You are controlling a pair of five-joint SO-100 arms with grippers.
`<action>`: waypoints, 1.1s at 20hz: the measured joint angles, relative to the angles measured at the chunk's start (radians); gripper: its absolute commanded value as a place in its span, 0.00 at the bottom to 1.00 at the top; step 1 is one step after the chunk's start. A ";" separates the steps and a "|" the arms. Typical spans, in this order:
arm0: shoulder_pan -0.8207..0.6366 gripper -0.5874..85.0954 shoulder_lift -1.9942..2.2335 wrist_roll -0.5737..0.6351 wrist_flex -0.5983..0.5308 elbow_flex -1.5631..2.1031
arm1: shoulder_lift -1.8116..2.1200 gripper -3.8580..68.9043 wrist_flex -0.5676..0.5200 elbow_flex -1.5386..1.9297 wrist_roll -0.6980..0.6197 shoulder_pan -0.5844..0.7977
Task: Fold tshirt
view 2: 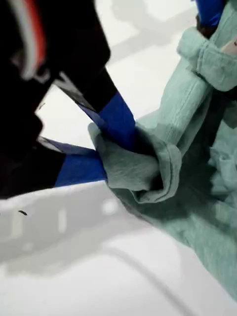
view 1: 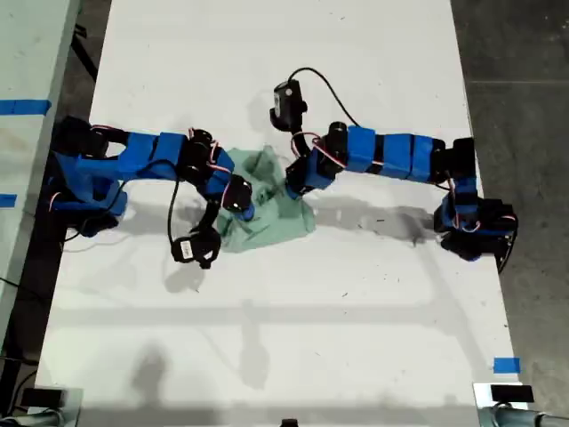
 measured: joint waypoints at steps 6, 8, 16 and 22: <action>-0.233 0.37 0.221 0.057 -0.058 0.296 | 0.000 0.59 -0.129 0.000 -0.051 0.109; -0.371 0.41 0.367 0.074 -0.080 0.417 | 0.029 0.65 -0.206 0.028 -0.021 0.160; -0.790 0.36 0.988 0.212 -0.140 0.727 | 0.531 0.46 -0.281 0.330 -0.061 0.420; -0.552 0.08 1.304 0.170 -0.313 1.086 | 1.014 0.33 -0.258 0.891 -0.015 0.362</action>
